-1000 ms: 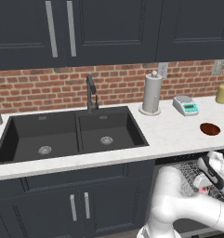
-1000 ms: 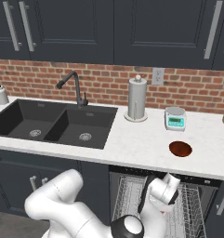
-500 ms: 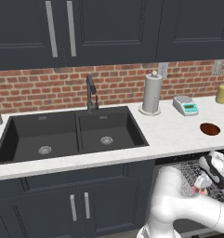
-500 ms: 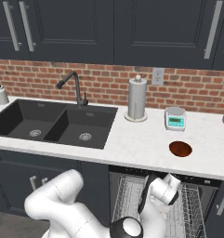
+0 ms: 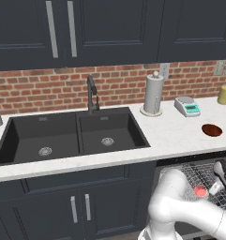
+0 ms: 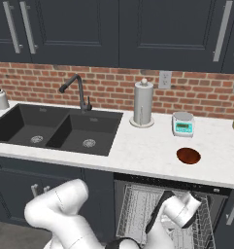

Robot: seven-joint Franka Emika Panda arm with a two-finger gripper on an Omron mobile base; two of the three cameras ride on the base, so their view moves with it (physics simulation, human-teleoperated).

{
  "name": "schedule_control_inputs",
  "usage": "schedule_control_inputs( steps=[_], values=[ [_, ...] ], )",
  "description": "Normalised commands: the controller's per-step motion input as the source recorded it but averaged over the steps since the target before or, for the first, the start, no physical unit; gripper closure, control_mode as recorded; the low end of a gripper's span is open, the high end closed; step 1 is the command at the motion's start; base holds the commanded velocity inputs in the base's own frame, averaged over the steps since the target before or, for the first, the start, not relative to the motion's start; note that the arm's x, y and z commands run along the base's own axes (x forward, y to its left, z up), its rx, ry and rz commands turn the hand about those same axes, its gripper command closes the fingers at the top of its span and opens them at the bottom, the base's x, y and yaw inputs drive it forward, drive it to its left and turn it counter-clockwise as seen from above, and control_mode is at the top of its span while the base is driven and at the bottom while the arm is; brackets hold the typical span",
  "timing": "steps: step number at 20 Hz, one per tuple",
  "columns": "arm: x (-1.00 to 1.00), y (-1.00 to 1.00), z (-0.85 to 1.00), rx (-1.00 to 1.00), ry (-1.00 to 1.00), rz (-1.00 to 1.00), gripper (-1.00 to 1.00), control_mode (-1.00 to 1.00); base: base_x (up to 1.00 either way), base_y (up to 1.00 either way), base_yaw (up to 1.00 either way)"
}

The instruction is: Pick up the cup and bowl from the counter, place them in the dishwasher, and close the dishwasher door.

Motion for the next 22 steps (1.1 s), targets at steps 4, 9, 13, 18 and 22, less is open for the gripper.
schedule_control_inputs(
  steps=[4, 9, 13, 18, 22],
  values=[
    [0.00, -0.03, 0.80, 0.00, -0.14, 0.00, -1.00, -1.00, 0.00, 0.00, 0.00],
    [0.00, 0.00, 0.99, 0.00, -0.14, -0.02, -1.00, -1.00, 0.00, 0.00, 0.00],
    [0.00, 0.00, 1.00, 0.00, -0.12, -0.06, -1.00, -1.00, 0.00, 0.00, 0.00],
    [0.09, 0.00, 1.00, 0.00, -0.08, -0.11, -1.00, -1.00, 0.00, 0.00, 0.00],
    [0.20, 0.00, 1.00, 0.00, -0.04, -0.16, -1.00, -1.00, 0.00, 0.00, 0.00]
  ],
)
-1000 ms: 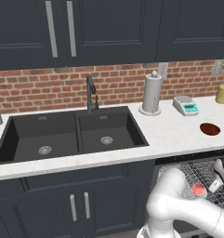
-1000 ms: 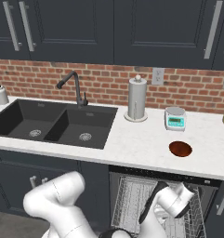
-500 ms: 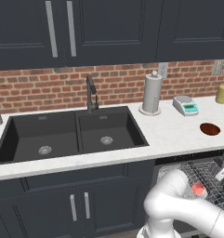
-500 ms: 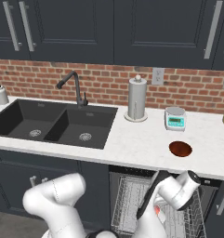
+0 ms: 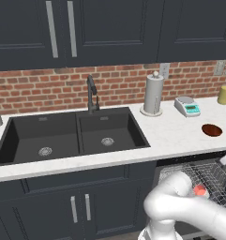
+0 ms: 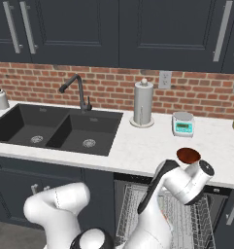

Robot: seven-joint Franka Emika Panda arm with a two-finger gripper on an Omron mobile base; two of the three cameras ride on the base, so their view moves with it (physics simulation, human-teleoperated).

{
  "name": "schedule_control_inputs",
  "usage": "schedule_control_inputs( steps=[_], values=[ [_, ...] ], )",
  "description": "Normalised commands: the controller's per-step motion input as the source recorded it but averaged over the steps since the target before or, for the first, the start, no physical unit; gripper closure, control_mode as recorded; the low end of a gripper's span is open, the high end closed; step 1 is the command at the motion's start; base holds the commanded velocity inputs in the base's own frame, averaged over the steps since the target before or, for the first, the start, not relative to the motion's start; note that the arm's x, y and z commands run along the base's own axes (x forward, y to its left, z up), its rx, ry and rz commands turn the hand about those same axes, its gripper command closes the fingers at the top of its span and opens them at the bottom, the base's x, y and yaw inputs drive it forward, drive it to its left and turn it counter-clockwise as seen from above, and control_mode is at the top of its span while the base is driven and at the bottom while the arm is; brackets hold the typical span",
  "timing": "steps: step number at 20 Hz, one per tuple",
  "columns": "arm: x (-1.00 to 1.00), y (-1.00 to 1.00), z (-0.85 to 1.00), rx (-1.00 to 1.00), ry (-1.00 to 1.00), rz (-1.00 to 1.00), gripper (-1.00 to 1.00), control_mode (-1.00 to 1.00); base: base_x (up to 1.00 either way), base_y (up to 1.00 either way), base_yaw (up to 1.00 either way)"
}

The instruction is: Pick up the cup and bowl from the counter, place them in the dishwasher, and close the dishwasher door.

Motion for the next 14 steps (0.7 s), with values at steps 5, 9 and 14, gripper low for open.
schedule_control_inputs(
  steps=[5, 9, 14],
  values=[
    [0.37, 0.00, 1.00, 0.00, 0.00, -0.18, -1.00, -1.00, 0.00, 0.00, 0.00],
    [0.66, 0.00, 0.97, -0.01, 0.00, -0.22, -1.00, -1.00, 0.00, 0.00, 0.00],
    [0.95, 0.00, 0.38, -0.04, 0.17, -0.21, -1.00, -1.00, 0.00, 0.00, 0.00]
  ],
)
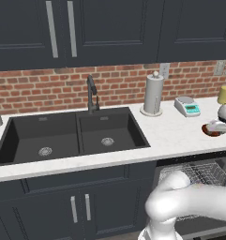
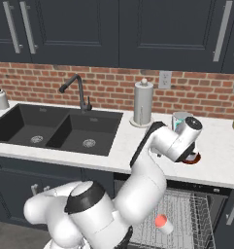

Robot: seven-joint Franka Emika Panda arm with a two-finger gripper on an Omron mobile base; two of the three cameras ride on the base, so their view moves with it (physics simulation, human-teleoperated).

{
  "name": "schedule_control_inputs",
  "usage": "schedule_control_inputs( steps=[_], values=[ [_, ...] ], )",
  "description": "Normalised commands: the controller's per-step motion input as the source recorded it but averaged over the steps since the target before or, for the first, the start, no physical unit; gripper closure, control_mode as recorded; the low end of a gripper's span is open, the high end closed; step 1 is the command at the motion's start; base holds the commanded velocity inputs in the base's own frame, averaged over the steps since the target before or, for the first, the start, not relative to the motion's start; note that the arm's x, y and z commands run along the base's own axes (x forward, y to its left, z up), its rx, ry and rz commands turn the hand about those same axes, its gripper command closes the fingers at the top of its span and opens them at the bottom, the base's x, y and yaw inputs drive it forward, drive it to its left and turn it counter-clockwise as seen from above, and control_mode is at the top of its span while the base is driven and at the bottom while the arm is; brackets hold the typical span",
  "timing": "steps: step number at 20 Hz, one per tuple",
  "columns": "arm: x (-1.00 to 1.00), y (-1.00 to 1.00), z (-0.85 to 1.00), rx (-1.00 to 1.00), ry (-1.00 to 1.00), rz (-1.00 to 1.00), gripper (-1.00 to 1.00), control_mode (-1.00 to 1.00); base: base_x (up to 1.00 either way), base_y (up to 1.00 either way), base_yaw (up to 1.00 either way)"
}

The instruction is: Pick up the cup and bowl from the counter, place them in the dishwasher, and close the dishwasher door.

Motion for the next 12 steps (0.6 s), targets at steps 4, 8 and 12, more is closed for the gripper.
schedule_control_inputs(
  steps=[4, 8, 12],
  values=[
    [0.99, 0.00, 0.00, -0.07, 0.36, -0.07, -1.00, -1.00, 0.00, 0.00, 0.00],
    [0.44, -0.04, -0.01, -0.01, 0.19, 0.00, -1.00, -1.00, 0.00, 0.00, 0.00],
    [0.13, -0.06, 0.00, 0.00, 0.02, 0.00, -1.00, -1.00, 0.00, 0.00, 0.00]
  ],
)
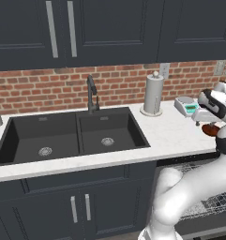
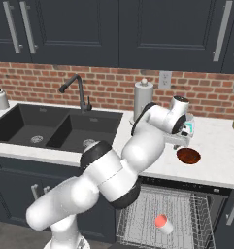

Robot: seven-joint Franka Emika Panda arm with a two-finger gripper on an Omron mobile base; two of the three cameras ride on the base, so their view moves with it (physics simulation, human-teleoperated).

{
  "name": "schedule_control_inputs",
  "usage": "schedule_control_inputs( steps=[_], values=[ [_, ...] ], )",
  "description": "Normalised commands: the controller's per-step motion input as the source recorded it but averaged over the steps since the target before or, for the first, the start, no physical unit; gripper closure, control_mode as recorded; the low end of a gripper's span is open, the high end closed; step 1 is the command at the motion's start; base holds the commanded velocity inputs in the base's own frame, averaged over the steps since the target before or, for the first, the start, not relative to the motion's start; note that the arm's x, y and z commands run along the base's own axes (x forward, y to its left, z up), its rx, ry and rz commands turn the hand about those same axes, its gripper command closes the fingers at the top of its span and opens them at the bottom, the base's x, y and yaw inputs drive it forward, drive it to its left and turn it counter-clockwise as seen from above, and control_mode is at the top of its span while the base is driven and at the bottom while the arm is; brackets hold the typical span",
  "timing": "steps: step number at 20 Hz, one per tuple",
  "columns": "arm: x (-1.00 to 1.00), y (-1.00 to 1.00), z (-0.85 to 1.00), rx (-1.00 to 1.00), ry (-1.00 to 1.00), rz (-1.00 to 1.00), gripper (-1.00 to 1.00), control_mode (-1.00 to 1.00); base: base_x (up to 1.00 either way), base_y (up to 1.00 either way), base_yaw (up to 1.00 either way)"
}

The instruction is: Pick up the cup and bowl from the counter, place them in the dishwasher, and close the dishwasher door.

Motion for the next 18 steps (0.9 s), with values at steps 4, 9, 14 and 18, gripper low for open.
schedule_control_inputs(
  steps=[4, 9, 14, 18],
  values=[
    [0.11, -0.25, 0.00, 0.03, 0.00, 0.00, -1.00, -1.00, 0.00, 0.00, 0.00],
    [0.02, -0.25, 0.00, 0.03, 0.00, 0.00, -1.00, -1.00, 0.00, 0.00, 0.00],
    [0.11, -0.02, -0.18, 0.00, 0.09, 0.00, -1.00, -1.00, 0.00, 0.00, 0.00],
    [0.02, 0.00, -0.35, 0.00, 0.16, 0.00, -1.00, -1.00, 0.00, 0.00, 0.00]
  ],
)
